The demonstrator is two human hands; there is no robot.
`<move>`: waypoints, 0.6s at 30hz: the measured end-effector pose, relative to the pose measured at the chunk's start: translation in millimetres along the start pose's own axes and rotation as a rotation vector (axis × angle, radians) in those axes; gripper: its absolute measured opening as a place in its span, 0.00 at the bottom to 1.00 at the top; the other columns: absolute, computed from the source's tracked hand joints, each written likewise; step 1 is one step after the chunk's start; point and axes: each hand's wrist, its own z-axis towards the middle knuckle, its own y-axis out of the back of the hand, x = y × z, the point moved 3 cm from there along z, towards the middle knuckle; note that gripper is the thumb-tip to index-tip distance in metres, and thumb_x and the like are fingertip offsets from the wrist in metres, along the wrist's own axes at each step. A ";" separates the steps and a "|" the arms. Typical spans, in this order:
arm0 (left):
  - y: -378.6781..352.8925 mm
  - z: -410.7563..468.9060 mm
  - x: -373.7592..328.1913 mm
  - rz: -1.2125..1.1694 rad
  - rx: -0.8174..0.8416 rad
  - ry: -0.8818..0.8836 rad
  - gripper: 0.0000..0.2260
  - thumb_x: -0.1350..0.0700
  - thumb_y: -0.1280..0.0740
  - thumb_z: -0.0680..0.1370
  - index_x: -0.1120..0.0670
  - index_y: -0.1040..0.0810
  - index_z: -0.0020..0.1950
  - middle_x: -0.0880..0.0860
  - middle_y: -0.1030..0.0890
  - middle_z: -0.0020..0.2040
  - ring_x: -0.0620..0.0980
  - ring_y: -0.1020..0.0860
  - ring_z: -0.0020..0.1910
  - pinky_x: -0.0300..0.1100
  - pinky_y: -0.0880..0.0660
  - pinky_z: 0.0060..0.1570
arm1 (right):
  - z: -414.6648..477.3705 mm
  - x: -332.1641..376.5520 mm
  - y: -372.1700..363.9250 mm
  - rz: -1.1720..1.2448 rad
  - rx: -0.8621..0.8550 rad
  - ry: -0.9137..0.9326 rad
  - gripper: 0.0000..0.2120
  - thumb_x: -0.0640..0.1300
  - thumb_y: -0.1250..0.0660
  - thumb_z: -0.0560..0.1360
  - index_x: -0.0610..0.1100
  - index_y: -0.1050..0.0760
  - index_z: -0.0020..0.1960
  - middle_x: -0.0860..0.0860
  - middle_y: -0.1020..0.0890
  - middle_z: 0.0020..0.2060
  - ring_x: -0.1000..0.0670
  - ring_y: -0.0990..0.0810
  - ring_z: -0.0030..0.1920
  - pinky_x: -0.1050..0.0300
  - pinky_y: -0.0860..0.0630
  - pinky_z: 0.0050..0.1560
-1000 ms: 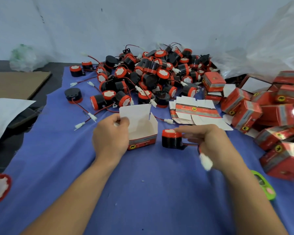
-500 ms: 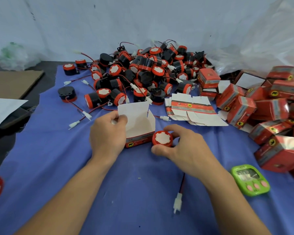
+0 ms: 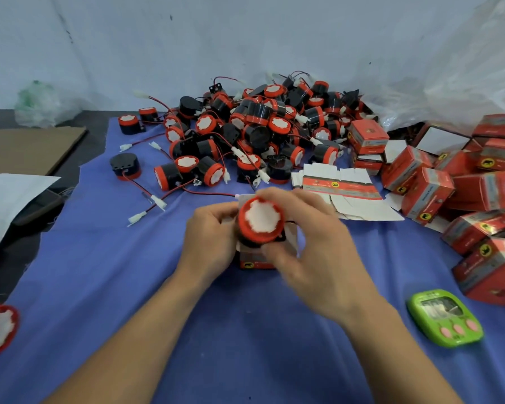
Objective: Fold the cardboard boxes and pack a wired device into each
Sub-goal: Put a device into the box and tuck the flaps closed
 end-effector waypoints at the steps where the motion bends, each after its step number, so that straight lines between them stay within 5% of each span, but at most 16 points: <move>1: -1.7 0.4 0.1 -0.064 0.051 0.006 0.09 0.51 0.31 0.75 0.41 0.12 0.48 0.46 0.12 0.45 0.47 0.14 0.48 0.50 0.17 0.50 | 0.8 -1.6 -3.1 -0.040 0.044 0.019 0.32 0.40 0.28 0.70 0.59 0.27 0.71 0.61 0.24 0.64 0.57 0.30 0.69 0.63 0.33 0.69; 6: -5.7 0.1 -2.6 -0.210 0.171 -0.014 0.20 0.60 0.39 0.85 0.44 0.10 0.45 0.46 0.12 0.47 0.40 0.15 0.47 0.30 0.22 0.44 | 0.4 -11.2 8.4 -0.134 -0.096 0.050 0.28 0.42 0.27 0.67 0.53 0.20 0.67 0.62 0.23 0.63 0.54 0.29 0.68 0.58 0.33 0.71; 10: -10.7 -2.3 -2.3 -0.230 0.131 -0.011 0.16 0.49 0.39 0.83 0.44 0.11 0.47 0.49 0.12 0.47 0.44 0.15 0.48 0.34 0.21 0.46 | 1.0 -9.3 1.6 -0.225 -0.106 -0.004 0.28 0.49 0.24 0.64 0.55 0.18 0.65 0.49 0.26 0.70 0.41 0.32 0.74 0.42 0.33 0.73; 14: -9.7 -2.5 1.2 -0.236 0.084 -0.004 0.16 0.44 0.34 0.78 0.54 0.13 0.47 0.53 0.13 0.45 0.51 0.15 0.46 0.48 0.20 0.47 | 1.4 -8.8 -6.8 -0.294 0.031 -0.034 0.27 0.55 0.23 0.67 0.59 0.19 0.66 0.50 0.32 0.77 0.44 0.41 0.79 0.43 0.39 0.78; 18: -9.6 -2.9 1.6 -0.241 0.101 0.003 0.12 0.51 0.30 0.74 0.50 0.13 0.57 0.50 0.12 0.51 0.49 0.14 0.53 0.49 0.19 0.55 | 1.2 -10.5 -6.1 -0.245 0.089 -0.081 0.27 0.56 0.21 0.67 0.63 0.19 0.65 0.56 0.43 0.82 0.53 0.51 0.82 0.55 0.45 0.79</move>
